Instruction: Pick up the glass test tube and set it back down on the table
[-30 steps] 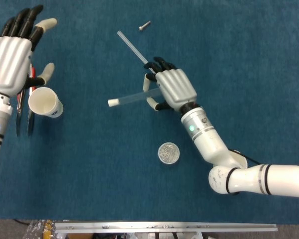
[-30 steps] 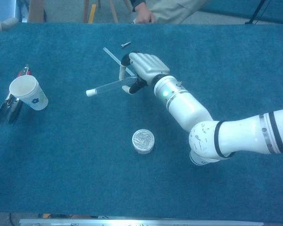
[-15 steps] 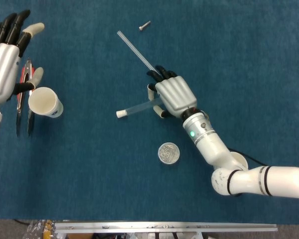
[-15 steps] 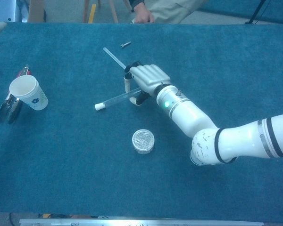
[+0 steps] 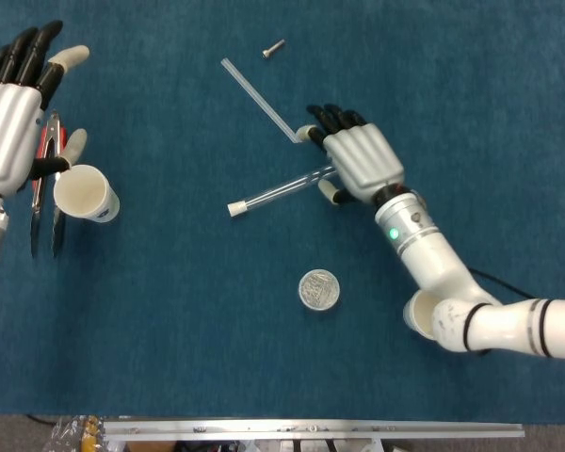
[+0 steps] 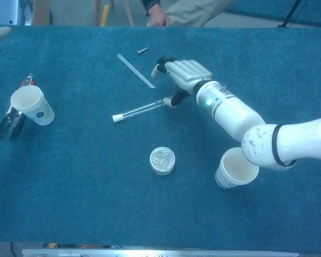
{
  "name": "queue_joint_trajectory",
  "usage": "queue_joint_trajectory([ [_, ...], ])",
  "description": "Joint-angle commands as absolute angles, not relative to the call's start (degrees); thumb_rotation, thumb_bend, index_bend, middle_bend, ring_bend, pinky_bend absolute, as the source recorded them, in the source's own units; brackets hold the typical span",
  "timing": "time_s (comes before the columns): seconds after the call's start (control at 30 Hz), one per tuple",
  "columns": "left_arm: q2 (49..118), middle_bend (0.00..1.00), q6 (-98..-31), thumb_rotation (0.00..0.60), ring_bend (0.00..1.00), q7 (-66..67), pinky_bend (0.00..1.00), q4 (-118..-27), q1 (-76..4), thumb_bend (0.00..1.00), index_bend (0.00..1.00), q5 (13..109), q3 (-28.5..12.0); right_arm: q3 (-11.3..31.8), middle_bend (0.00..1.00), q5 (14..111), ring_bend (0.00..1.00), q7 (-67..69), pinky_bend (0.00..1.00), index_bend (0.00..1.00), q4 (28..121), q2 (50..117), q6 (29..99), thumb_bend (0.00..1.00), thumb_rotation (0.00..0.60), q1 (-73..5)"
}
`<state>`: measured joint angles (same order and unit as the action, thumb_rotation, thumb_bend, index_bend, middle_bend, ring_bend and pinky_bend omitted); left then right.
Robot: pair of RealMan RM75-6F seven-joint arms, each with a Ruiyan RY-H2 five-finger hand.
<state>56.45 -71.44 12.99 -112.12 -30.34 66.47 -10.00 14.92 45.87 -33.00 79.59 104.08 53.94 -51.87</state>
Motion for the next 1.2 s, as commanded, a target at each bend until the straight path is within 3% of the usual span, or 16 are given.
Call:
queue_joint_trajectory([
  [0.03, 56.1, 0.02, -71.6, 0.6, 0.0, 12.6, 0.06, -112.3, -30.0, 0.32, 0.15, 66.4, -10.3, 16.4, 0.06, 46.2, 0.0, -31.1, 0.14, 0.23, 84.2, 98.7, 54.9, 0.29, 0.6, -50.3],
  [0.23, 55.4, 0.03, -73.3, 0.6, 0.0, 12.8, 0.06, -112.3, -28.1, 0.32, 0.15, 67.8, -9.5, 15.7, 0.06, 49.2, 0.0, -28.5, 0.14, 0.23, 92.3, 88.5, 57.8, 0.29, 0.6, -46.0],
  [0.53, 57.5, 0.04, -79.3, 0.6, 0.0, 18.1, 0.06, -106.3, -23.6, 0.32, 0.15, 71.5, -6.7, 9.9, 0.07, 58.1, 0.0, -22.1, 0.14, 0.23, 100.9, 73.3, 62.9, 0.29, 0.6, -36.6],
  [0.73, 59.8, 0.04, -79.8, 0.6, 0.0, 16.8, 0.06, -101.0, -21.5, 0.32, 0.15, 71.1, -5.9, 6.1, 0.07, 65.1, 0.0, -17.6, 0.14, 0.23, 103.0, 67.8, 67.4, 0.29, 0.6, -30.8],
  [0.9, 60.9, 0.04, -80.5, 0.565, 0.0, 14.9, 0.06, -97.3, -19.7, 0.32, 0.15, 70.8, -5.8, 3.5, 0.07, 69.9, 0.0, -15.7, 0.14, 0.23, 104.3, 64.2, 71.6, 0.29, 0.6, -26.4],
  [1.2, 63.3, 0.04, -84.5, 0.523, 0.0, 13.4, 0.06, -93.1, -15.6, 0.32, 0.15, 71.4, -5.4, -0.4, 0.07, 74.7, 0.0, -15.3, 0.14, 0.23, 105.0, 61.7, 79.0, 0.29, 0.6, -18.6],
])
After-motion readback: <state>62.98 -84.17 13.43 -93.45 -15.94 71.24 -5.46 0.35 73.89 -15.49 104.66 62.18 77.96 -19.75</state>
